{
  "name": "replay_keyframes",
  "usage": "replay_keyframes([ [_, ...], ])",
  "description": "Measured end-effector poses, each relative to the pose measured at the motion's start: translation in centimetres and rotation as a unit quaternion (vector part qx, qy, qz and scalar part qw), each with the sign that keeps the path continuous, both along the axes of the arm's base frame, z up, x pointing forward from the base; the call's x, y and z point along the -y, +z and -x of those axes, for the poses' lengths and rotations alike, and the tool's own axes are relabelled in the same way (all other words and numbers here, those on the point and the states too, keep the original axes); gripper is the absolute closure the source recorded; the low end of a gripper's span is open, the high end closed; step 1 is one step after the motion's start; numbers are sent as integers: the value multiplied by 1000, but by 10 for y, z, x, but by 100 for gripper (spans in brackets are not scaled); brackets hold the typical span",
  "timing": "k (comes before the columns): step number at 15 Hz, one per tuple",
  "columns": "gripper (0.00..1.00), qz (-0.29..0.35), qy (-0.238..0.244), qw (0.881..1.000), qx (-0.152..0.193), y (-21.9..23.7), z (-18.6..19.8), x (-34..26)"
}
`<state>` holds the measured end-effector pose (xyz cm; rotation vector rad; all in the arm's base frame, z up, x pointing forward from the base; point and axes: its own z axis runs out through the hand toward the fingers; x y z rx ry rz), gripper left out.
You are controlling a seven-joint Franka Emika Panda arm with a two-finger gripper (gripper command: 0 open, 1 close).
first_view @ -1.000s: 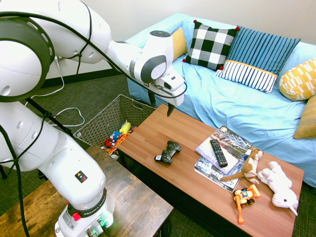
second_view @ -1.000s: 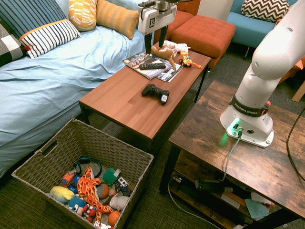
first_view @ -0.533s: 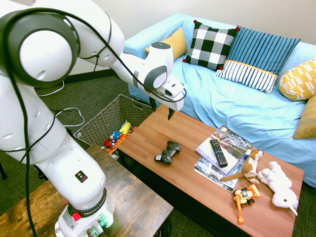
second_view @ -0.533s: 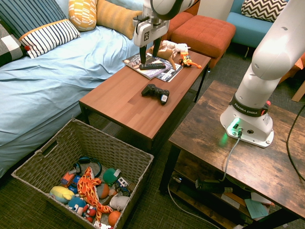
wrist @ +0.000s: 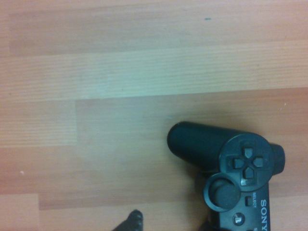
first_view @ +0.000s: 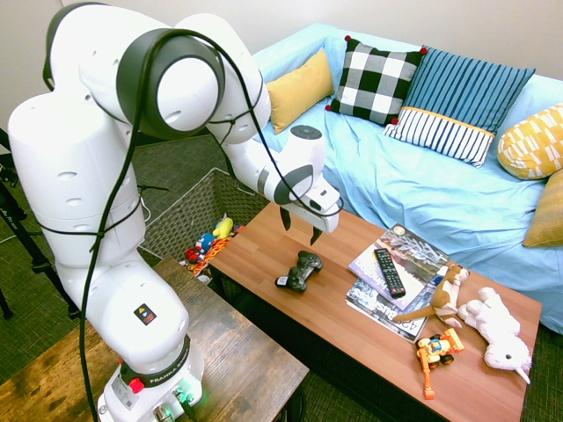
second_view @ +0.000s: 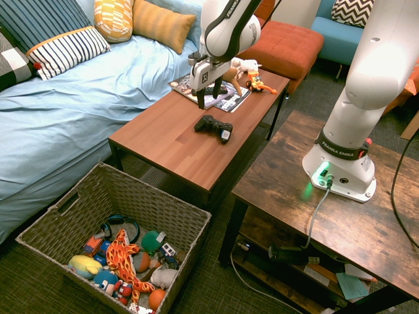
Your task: Put the gamepad in the basket
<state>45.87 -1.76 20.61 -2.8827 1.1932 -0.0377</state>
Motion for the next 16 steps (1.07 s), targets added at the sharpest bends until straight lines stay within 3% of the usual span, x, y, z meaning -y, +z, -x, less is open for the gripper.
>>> replay_keyframes([
  [13,0,-10,-6,999,-44,-107,-3,20],
  [14,100,-11,-7,999,-44,-109,-2,21],
  [16,100,-13,-9,999,-45,-114,-2,23],
])
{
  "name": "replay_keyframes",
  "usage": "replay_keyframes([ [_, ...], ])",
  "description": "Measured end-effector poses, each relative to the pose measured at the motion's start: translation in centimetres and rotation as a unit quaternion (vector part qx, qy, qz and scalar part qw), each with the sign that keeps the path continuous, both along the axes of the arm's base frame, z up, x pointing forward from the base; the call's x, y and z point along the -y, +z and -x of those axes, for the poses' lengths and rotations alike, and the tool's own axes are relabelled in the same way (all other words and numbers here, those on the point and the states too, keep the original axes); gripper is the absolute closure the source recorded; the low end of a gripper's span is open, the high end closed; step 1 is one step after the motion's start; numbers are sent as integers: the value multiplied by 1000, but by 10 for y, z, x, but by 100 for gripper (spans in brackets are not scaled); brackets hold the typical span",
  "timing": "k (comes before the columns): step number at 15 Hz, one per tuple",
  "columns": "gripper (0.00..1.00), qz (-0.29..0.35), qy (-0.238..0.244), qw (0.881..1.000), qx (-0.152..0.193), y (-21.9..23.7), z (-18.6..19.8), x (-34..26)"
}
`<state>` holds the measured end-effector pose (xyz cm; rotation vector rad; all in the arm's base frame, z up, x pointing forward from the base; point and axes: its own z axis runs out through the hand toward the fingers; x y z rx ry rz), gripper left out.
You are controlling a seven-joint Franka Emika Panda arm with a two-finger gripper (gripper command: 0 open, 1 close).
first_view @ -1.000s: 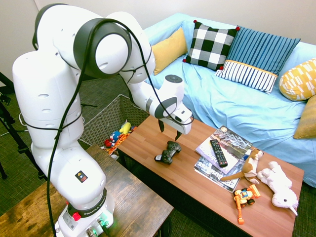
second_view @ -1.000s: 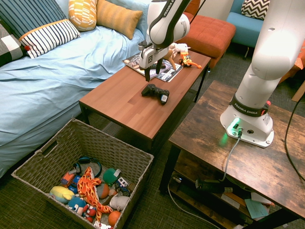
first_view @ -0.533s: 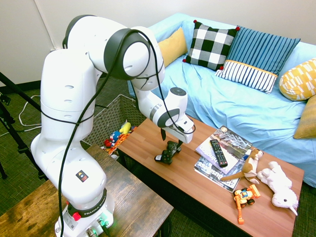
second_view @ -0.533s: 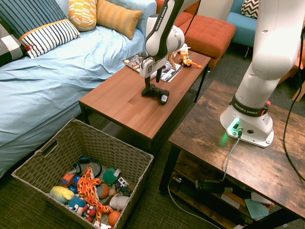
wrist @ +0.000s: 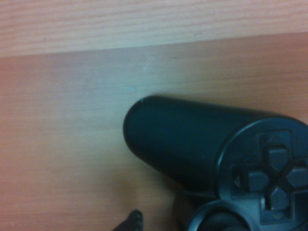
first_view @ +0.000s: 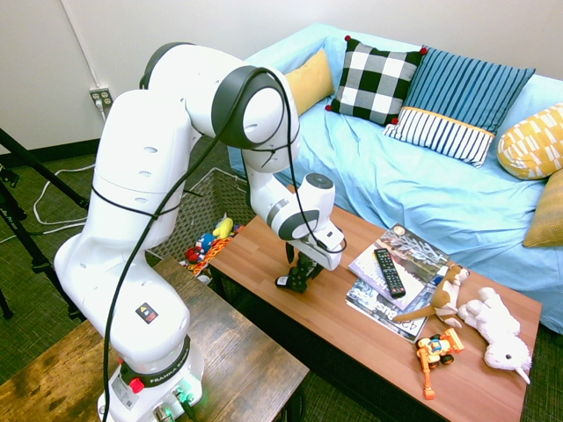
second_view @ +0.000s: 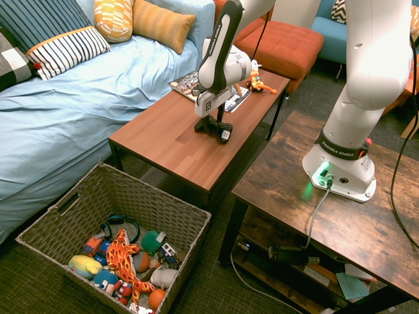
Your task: Put the gamepad in the basket
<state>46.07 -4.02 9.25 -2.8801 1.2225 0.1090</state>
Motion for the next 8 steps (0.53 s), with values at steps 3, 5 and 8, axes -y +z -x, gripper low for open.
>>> replay_keyframes([
  [3,100,-5,-2,1000,0,-5,-1,2],
  [5,100,-9,-3,1000,1,-7,-3,1],
  [8,100,-13,-4,1000,2,-10,-6,2],
])
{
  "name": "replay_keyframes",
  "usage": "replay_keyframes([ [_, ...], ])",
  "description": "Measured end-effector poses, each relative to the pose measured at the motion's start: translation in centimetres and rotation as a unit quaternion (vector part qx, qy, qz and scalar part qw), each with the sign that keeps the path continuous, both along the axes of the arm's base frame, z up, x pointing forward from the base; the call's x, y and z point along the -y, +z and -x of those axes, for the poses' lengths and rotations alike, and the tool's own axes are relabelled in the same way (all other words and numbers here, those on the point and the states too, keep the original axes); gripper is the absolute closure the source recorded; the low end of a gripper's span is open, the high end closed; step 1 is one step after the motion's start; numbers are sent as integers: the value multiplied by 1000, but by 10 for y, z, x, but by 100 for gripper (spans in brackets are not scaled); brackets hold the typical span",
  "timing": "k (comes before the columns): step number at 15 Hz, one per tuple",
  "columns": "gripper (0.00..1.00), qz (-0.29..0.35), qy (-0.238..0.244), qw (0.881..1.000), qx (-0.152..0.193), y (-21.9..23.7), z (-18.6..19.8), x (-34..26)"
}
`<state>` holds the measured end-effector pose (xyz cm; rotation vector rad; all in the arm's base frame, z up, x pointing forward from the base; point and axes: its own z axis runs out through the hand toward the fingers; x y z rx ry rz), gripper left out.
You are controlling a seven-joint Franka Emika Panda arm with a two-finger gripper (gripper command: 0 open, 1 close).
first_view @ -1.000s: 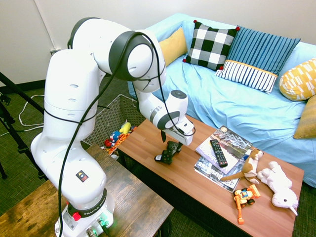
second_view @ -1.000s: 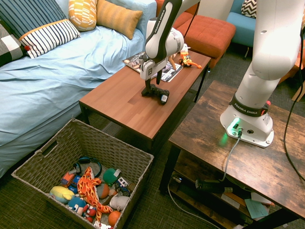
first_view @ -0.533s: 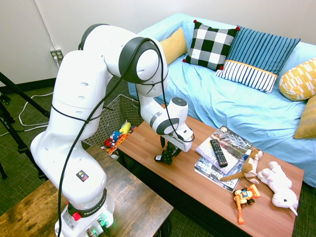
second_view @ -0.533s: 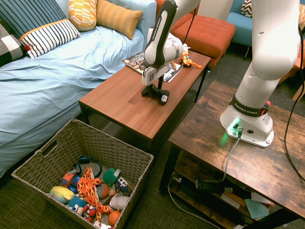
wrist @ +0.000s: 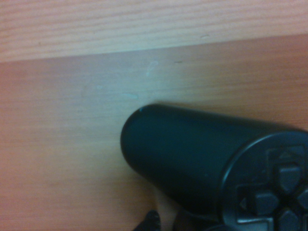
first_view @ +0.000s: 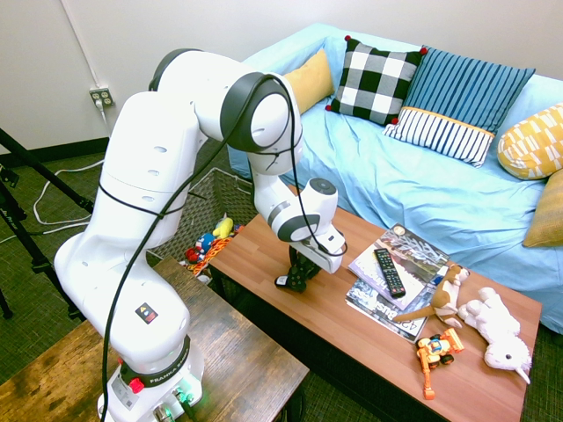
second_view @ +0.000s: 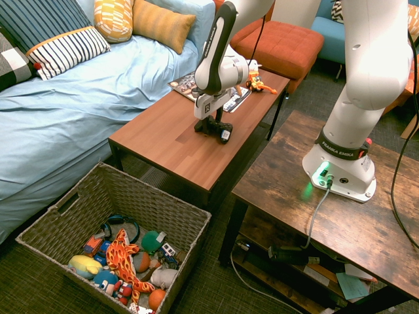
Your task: Put the gamepad in the basket
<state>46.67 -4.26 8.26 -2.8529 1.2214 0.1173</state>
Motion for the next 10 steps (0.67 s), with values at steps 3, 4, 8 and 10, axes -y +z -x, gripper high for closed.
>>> replay_keyframes([
  [3,100,-7,-4,1000,2,1,-2,3],
  [4,100,-9,-5,1000,1,1,-2,3],
  [8,100,-22,-7,1000,5,7,-14,6],
  [10,100,-28,-9,1000,11,18,-22,7],
])
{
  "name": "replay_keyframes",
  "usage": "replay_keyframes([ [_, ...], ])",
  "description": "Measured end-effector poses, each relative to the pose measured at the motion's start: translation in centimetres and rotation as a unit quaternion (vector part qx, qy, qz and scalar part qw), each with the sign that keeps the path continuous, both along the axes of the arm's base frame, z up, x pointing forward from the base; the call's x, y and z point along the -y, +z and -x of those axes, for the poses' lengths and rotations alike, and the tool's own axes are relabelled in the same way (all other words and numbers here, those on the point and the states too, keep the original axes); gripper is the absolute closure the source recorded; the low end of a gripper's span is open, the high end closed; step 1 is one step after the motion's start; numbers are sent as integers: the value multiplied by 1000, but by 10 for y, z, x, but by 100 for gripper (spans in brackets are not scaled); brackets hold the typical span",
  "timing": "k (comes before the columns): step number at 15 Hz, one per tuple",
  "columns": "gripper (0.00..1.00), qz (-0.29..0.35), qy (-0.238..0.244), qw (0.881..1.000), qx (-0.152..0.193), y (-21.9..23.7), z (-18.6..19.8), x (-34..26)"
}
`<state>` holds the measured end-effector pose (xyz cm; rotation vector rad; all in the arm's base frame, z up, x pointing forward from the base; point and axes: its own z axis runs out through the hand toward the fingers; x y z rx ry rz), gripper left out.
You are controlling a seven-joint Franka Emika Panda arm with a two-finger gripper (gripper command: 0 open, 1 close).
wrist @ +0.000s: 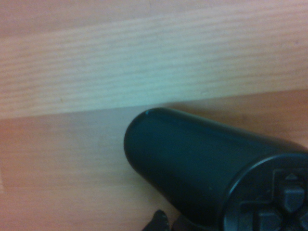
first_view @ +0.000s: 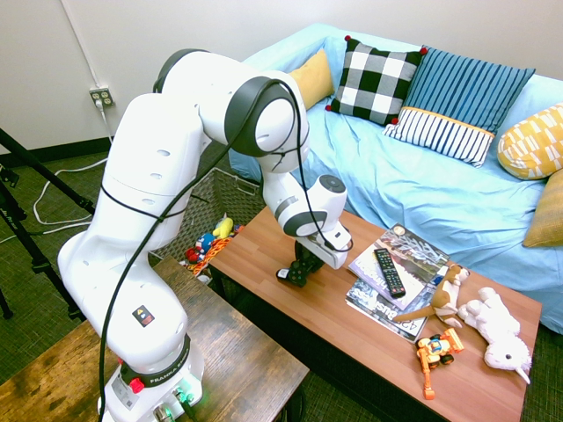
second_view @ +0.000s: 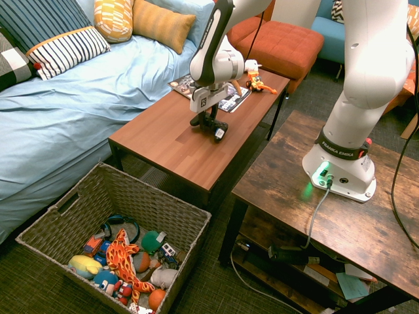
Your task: Put the gamepad in the basket
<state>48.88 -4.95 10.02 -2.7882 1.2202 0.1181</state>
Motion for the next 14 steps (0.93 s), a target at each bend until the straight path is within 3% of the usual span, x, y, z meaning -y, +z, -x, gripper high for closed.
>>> replay_keyframes([
  [5,100,-10,17,1000,22,84,-28,-23],
  [8,100,0,34,998,45,135,-48,-91],
  [11,100,-6,46,997,59,153,-63,-177],
  [13,100,-6,58,997,54,141,-73,-231],
  [14,100,-6,60,997,53,141,-75,-234],
])
